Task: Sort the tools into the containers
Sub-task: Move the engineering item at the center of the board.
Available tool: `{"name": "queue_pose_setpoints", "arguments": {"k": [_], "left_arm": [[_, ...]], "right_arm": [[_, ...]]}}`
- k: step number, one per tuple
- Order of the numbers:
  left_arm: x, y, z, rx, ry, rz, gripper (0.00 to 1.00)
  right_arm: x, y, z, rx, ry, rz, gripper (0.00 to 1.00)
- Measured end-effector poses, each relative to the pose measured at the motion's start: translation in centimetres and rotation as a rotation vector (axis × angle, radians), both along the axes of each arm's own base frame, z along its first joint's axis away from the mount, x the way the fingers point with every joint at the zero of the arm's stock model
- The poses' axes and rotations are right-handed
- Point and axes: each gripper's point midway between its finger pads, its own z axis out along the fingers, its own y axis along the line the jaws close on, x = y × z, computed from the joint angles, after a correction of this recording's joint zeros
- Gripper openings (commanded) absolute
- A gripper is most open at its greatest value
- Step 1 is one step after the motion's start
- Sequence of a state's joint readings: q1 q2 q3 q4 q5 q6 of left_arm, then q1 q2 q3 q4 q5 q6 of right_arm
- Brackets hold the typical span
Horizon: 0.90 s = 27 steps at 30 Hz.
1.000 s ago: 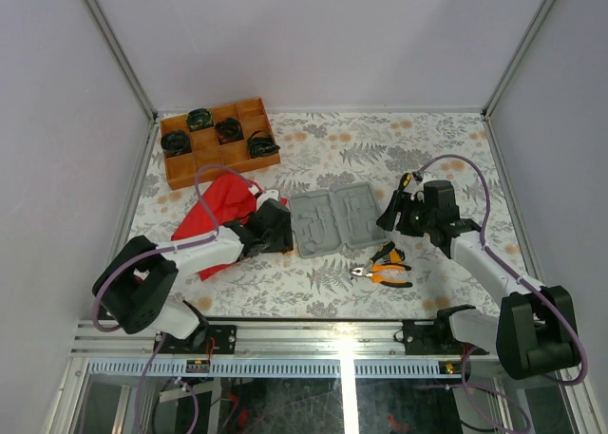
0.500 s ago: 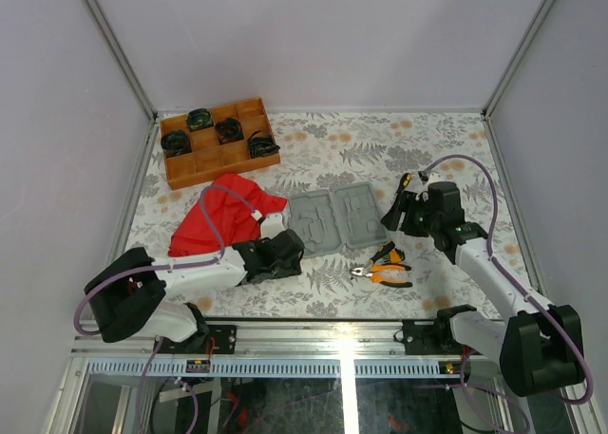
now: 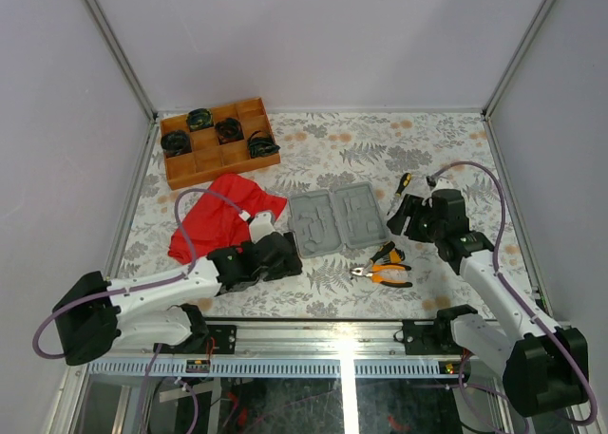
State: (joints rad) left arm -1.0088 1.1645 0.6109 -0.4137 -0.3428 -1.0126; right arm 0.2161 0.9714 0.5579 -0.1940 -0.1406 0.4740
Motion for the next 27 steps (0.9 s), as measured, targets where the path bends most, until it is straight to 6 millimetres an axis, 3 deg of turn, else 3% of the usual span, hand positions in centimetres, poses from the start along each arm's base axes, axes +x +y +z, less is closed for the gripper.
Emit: {"name": "queue_pose_setpoints", "arguments": {"k": [7,12,15,18,22,27], "left_arm": [[0.1,2.8,-0.4,-0.015,-0.007,0.082,0.76],[0.5,6.3,-1.3,0.027,0.018,0.211,0.71],[0.6,7.4,-1.9,0.064,0.033,0.246,0.69],[0.3,7.7,-2.7,0.101,0.056,0.244,0.67],[0.0,8.0,-3.9,0.156,0.085,0.229,0.64],[0.0,8.0,-4.7,0.196,0.1,0.202,0.6]], "right_arm": [[-0.5,0.2,-0.4,0.017,0.011,-0.008,0.69],[-0.9,0.6,-0.7,0.021,0.022,0.005,0.59],[-1.2,1.3,-0.8,0.024,0.023,0.027,0.55],[-1.9,3.0,-0.8,0.021,0.021,0.08,0.53],[-3.5,6.7,-0.8,0.029,0.016,0.192,0.52],[-5.3,9.3,-2.3,0.031,0.047,0.258,0.52]]}}
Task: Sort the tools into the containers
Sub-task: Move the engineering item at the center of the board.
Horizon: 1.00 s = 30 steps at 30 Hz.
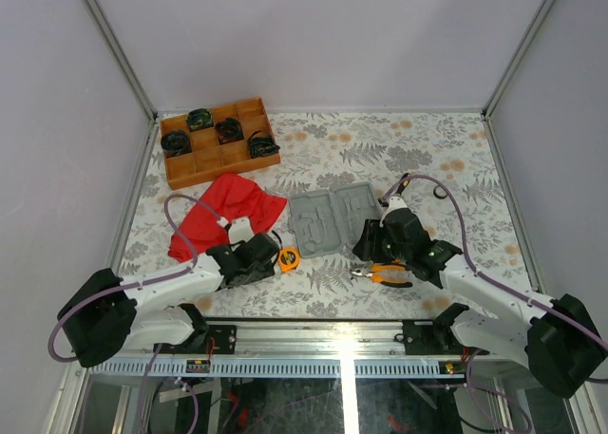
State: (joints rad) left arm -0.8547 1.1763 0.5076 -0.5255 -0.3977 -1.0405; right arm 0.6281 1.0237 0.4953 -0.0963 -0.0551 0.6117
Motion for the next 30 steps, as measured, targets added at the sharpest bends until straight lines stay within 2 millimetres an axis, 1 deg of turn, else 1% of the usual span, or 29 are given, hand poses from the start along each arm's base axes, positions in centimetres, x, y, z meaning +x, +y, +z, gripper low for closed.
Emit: {"name": "queue_pose_setpoints", "arguments": {"k": [5,9,14,20,25,28,30], "left_arm": [[-0.1,-0.8,-0.2,0.024,-0.005,-0.036,0.59],[-0.3,-2.0,-0.3,0.034,-0.02,-0.073,0.59],[-0.5,-3.8,-0.3,0.036,-0.03,-0.106,0.58],[-1.4,-6.6,-0.2,0.02,-0.036,-0.171,0.59],[-1.8,-8.4,0.1,-0.011,-0.044,-0.194,0.58],[-2.6,-8.6,0.7,-0.046,-0.056,-0.188,0.59],[-2.8,-8.0,1.9,-0.079,-0.084,-0.165,0.62]], "right_arm": [[-0.4,0.9,-1.0,-0.008,0.022,0.009,0.52],[-0.3,1.0,-1.3,-0.015,0.025,0.002,0.53],[-0.2,1.2,-1.3,-0.011,0.021,-0.002,0.54],[-0.1,1.4,-1.1,0.002,0.018,-0.006,0.55],[-0.1,1.5,-1.1,0.003,0.019,-0.008,0.59],[-0.1,1.4,-1.1,0.001,0.017,-0.01,0.63],[-0.1,1.4,-1.1,0.0,0.017,-0.011,0.64]]}}
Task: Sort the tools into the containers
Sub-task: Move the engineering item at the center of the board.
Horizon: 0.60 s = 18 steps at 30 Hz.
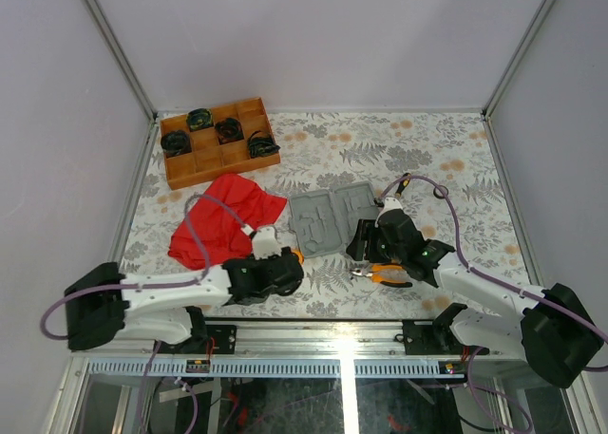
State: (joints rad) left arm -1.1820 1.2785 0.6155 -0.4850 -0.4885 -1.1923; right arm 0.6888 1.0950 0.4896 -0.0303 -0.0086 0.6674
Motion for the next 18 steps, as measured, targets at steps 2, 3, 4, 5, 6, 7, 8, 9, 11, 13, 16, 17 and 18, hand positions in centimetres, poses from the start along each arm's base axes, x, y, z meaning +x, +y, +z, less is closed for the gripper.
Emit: {"name": "queue_pose_setpoints", "arguments": {"k": [2,3,4,5,6,7,8,9,11,13,16,17,18], "left_arm": [[0.3,0.9,1.6,-0.035,-0.041,0.035,0.65],[0.6,1.4,2.6,-0.053,-0.071,0.056,0.66],[0.9,1.8,3.2,-0.064,-0.089,0.07,0.66],[1.3,2.2,3.8,-0.074,-0.11,0.087,0.66],[1.6,2.6,4.3,-0.08,-0.124,0.102,0.66],[2.0,3.0,4.6,-0.079,-0.133,0.116,0.66],[2.7,3.7,4.7,-0.074,-0.141,0.139,0.67],[3.2,4.3,4.8,-0.062,-0.148,0.156,0.67],[4.6,5.7,4.8,-0.038,-0.156,0.198,0.66],[5.8,7.1,4.7,-0.011,-0.158,0.229,0.66],[7.4,8.7,4.1,0.036,-0.152,0.266,0.63],[7.8,9.3,3.7,0.059,-0.143,0.274,0.61],[8.1,9.8,3.2,0.085,-0.13,0.278,0.59]], "right_arm": [[0.0,0.0,0.0,-0.001,-0.001,0.001,0.67],[0.0,0.1,0.0,-0.004,-0.004,0.001,0.67],[-0.1,0.1,0.0,-0.005,-0.005,0.003,0.68],[-0.1,0.2,0.0,-0.008,-0.008,0.005,0.68],[-0.2,0.4,0.0,-0.008,-0.01,0.01,0.68],[-0.3,0.6,-0.1,-0.008,-0.013,0.016,0.68],[-0.5,0.9,-0.2,-0.01,-0.011,0.024,0.68],[-0.7,1.1,-0.4,-0.014,-0.007,0.034,0.68],[-1.1,1.5,-1.0,-0.029,0.005,0.05,0.68],[-1.7,2.0,-1.6,-0.044,0.017,0.068,0.68],[-2.2,2.6,-1.9,-0.052,0.023,0.09,0.67],[-2.3,2.8,-2.0,-0.052,0.023,0.095,0.67],[-2.4,2.9,-2.0,-0.053,0.024,0.101,0.66]]}}
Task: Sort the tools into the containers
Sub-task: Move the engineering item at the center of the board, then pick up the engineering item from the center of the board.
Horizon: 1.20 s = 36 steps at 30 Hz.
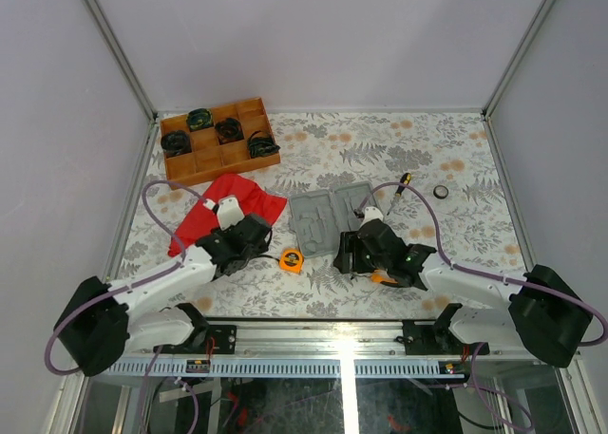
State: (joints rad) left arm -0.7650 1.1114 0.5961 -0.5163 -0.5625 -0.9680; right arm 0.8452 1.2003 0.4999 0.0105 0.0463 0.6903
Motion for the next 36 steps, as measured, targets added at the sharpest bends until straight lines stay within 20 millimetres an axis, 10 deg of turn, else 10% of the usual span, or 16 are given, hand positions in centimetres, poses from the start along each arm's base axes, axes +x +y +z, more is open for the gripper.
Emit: {"name": "queue_pose_setpoints", "arguments": {"k": [15,36], "left_arm": [[2.4,-3.5,-3.0,0.005,0.079,-0.211,0.06],[0.8,-2.9,-5.2,0.013,0.146,-0.215,0.0]], "right_arm": [[0.4,-0.1,0.3,-0.01,-0.025,-0.024,0.63],[0.3,-0.2,-0.2,-0.022,-0.014,-0.023,0.63]]}}
